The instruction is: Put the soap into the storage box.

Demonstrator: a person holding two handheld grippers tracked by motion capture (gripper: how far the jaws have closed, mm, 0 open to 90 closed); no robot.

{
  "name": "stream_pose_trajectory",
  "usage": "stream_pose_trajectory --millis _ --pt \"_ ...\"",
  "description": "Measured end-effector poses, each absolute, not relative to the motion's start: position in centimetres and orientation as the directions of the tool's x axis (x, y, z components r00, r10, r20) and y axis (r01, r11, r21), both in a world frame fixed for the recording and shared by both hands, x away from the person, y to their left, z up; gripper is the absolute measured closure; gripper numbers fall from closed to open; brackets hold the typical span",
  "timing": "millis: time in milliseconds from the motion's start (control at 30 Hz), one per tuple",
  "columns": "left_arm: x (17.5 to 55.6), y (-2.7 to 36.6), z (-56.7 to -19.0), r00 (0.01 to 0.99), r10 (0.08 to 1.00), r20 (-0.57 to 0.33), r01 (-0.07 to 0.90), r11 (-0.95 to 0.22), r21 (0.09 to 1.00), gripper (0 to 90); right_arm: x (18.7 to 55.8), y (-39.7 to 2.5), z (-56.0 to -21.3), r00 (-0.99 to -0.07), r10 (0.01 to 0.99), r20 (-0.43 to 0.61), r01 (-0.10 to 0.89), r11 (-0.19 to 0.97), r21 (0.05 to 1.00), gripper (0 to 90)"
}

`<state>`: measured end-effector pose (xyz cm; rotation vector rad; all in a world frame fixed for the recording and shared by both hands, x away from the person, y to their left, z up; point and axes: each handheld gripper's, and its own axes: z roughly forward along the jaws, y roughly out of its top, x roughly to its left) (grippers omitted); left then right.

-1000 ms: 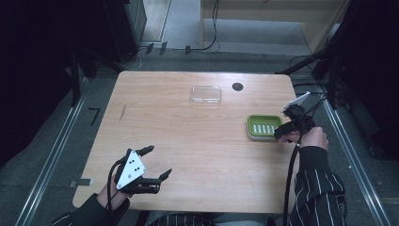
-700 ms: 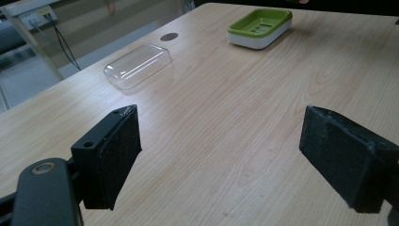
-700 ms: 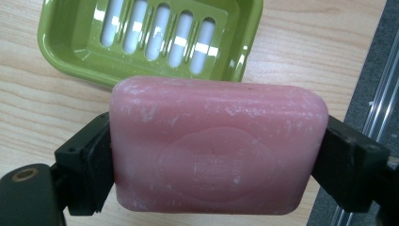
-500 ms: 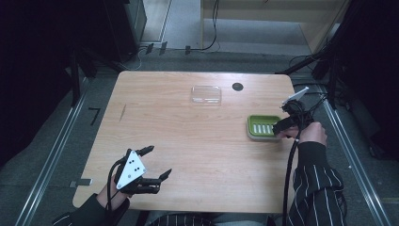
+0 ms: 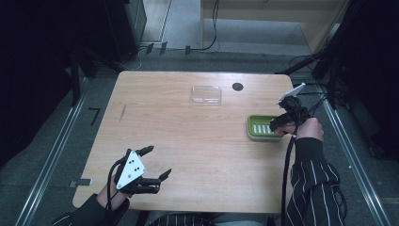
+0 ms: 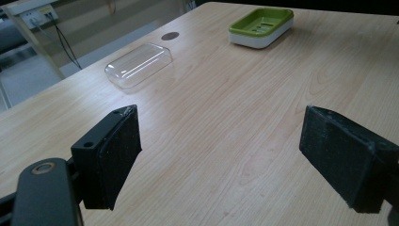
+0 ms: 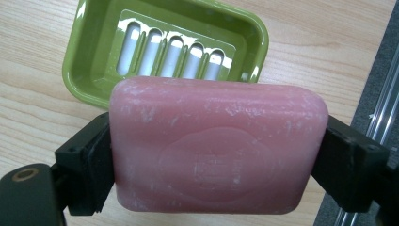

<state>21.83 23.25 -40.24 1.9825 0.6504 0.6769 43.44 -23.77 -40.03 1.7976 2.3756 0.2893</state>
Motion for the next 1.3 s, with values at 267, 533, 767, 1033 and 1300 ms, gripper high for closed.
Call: stream_pose_trajectory --millis 267,533,767,1033,1300 --pt "21.9 23.3 -40.2 0.709 0.676 0.202 0.174 -0.445 0.878 14.0 44.0 -23.3 -40.0 -0.275 0.961 0.001 0.933 0.266 0.242 12.9" --pt "21.8 23.2 -40.2 0.710 0.675 0.200 0.176 -0.445 0.878 14.0 44.5 -22.9 -40.1 -0.289 0.957 0.001 0.928 0.280 0.247 12.9" --pt "21.9 23.2 -40.3 0.709 0.676 0.200 0.178 -0.447 0.877 14.0 44.9 -22.6 -40.1 -0.290 0.957 0.006 0.927 0.279 0.251 12.9" --pt "21.9 23.2 -40.3 0.709 0.678 0.196 0.182 -0.444 0.877 14.0 45.4 -22.0 -40.3 -0.296 0.955 0.014 0.926 0.283 0.249 12.9" --pt "21.9 23.2 -40.3 0.709 0.678 0.196 0.182 -0.444 0.877 14.0 45.6 -21.8 -40.5 -0.292 0.956 0.018 0.927 0.278 0.252 12.9"
